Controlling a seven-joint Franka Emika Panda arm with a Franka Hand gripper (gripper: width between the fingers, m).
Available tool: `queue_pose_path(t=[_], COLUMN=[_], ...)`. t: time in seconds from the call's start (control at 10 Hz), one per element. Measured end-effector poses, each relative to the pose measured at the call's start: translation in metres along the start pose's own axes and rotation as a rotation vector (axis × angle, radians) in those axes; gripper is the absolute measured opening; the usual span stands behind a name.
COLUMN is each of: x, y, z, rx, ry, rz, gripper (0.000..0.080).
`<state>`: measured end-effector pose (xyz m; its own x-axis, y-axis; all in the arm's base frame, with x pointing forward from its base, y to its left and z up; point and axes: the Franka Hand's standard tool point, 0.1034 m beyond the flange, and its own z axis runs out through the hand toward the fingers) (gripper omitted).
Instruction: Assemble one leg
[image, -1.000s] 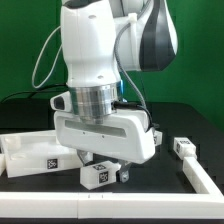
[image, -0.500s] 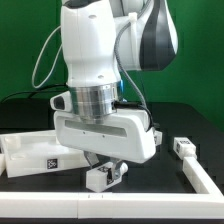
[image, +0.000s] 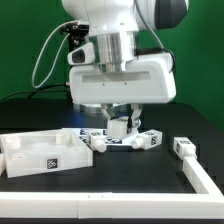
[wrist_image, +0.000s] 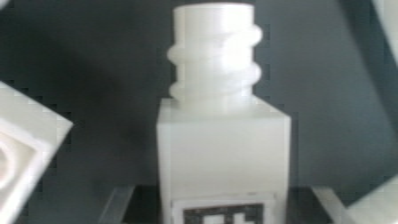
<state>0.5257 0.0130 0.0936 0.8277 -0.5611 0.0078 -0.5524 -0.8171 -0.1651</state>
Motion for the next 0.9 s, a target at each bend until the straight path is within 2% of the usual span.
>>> queue_pose_path(t=[0.1,0.4,0.5,0.7,0.9], x=[0.001,-0.002,-0.015,-0.052,-0.055], y=[0.000,0.002,0.015,0.055,0.058], z=[0.004,0.004,0.000,0.003,0.006], rx=[-0.003,-0.004,-0.008,-0.049,-0.061], ry=[-0.004,-0.002,0.049,0.106,0.095], rz=[-0.019,-0.153,-0.292,-0.466,-0.591], gripper=[0.0282,0.0282,0.0282,0.0282,0.0282])
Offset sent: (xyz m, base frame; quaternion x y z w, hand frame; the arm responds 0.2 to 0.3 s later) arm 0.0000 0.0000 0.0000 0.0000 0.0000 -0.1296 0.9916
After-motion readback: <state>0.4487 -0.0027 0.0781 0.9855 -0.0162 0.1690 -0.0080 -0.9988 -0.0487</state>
